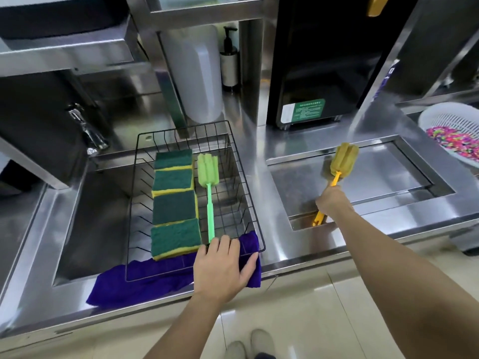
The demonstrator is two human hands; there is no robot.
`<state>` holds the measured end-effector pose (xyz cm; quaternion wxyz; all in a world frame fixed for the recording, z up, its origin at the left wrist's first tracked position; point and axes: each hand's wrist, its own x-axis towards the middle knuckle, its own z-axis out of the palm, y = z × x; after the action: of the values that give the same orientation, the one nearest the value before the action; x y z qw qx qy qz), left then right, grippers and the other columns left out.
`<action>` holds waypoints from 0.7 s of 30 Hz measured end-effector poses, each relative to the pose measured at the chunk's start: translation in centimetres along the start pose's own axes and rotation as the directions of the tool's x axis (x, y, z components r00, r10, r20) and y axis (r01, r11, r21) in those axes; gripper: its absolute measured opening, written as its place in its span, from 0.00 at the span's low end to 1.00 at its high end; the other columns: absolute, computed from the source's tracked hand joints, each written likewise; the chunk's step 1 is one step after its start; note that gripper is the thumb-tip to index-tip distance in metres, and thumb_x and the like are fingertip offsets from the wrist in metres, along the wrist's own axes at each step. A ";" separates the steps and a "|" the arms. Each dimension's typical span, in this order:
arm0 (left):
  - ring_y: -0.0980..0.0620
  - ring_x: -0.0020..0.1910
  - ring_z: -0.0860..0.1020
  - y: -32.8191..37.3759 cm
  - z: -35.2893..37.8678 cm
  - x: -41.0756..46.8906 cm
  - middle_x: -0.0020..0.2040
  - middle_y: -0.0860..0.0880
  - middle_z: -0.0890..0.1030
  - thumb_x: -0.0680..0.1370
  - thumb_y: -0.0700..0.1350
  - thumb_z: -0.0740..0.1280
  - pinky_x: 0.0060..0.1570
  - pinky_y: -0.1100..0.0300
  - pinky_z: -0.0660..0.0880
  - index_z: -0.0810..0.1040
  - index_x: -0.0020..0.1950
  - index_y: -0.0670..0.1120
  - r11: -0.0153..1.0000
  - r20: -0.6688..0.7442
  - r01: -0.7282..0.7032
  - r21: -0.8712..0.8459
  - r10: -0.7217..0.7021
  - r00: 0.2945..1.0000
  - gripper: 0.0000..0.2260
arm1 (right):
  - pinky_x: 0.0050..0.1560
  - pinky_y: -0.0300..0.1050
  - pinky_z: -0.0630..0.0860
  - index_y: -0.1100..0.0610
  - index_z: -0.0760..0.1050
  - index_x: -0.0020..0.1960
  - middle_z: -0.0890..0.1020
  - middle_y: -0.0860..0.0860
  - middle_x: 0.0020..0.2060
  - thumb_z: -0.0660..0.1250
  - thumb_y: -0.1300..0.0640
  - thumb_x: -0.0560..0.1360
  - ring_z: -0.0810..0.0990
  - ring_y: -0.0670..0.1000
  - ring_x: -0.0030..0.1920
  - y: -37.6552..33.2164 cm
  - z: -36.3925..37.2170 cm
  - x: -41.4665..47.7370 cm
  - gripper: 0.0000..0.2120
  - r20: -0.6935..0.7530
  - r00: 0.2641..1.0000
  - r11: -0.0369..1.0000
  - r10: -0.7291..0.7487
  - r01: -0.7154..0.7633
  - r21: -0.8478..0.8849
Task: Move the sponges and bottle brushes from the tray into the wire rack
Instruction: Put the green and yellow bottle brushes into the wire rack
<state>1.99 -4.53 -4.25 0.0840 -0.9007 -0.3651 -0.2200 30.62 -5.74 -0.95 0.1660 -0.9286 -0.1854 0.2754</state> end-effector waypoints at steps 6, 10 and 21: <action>0.46 0.34 0.74 0.0 -0.2 0.2 0.36 0.47 0.74 0.78 0.60 0.57 0.33 0.53 0.71 0.76 0.39 0.44 1.000 0.013 0.013 -0.004 -0.013 1.000 0.22 | 0.18 0.37 0.70 0.61 0.67 0.34 0.70 0.57 0.20 0.59 0.66 0.74 0.70 0.50 0.15 -1.7 0.1 0.5 0.10 -0.141 0.989 0.888 -0.050 0.108 0.446; 0.46 0.34 0.74 -0.1 -0.3 0.3 0.35 0.48 0.75 0.77 0.61 0.57 0.34 0.53 0.71 0.76 0.38 0.45 0.999 0.038 0.024 -0.023 -0.023 0.999 0.22 | 0.13 0.34 0.64 0.60 0.66 0.50 0.75 0.60 0.29 0.57 0.61 0.78 0.70 0.45 0.11 -6.5 -0.2 -2.3 0.02 -0.169 0.958 0.759 -0.232 0.287 0.585; 0.46 0.29 0.73 -3.8 -1.4 0.1 0.29 0.47 0.74 0.78 0.58 0.57 0.32 0.55 0.68 0.73 0.34 0.44 0.993 -0.034 0.091 0.071 -0.088 0.996 0.20 | 0.26 0.46 0.76 0.60 0.61 0.49 0.80 0.60 0.40 0.59 0.63 0.78 0.82 0.58 0.31 -13.6 6.7 -10.8 0.05 0.222 0.821 0.845 -0.527 0.475 0.246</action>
<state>-1.03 -2.16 -2.95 0.1121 -0.8763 -0.4116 -0.2239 14.94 2.85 4.17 0.2878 -0.7791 -0.4197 0.3660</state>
